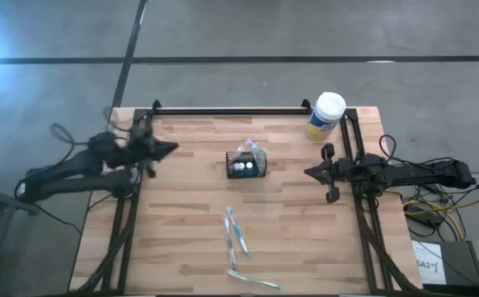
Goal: Pick & Place toothbrushing station
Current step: Put the violet toothbrush into the mesh organizer
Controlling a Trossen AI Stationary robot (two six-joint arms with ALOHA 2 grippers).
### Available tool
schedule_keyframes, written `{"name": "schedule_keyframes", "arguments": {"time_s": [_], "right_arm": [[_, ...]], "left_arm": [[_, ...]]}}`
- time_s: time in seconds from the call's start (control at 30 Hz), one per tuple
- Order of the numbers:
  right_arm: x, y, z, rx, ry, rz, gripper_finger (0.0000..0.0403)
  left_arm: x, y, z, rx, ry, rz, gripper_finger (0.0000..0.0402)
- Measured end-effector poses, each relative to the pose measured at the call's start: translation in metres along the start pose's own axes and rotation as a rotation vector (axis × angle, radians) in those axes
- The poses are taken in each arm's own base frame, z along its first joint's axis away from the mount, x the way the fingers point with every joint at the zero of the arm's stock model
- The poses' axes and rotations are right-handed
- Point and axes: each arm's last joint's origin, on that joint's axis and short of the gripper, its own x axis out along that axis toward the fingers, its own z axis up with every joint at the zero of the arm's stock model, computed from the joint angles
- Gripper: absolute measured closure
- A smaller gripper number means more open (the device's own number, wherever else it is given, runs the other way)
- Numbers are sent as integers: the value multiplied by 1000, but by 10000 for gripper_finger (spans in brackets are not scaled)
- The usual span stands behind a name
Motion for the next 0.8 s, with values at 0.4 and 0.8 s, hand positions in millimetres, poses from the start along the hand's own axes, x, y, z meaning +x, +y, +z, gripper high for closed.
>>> {"name": "schedule_keyframes", "arguments": {"time_s": [0.4,0.8], "right_arm": [[0,-1,3,20,-33,-23,394],[0,-1,2,-28,-23,-22,394]], "left_arm": [[68,-45,-53,-2,418,14,399],[99,-123,-94,-171,652,26,364]]}}
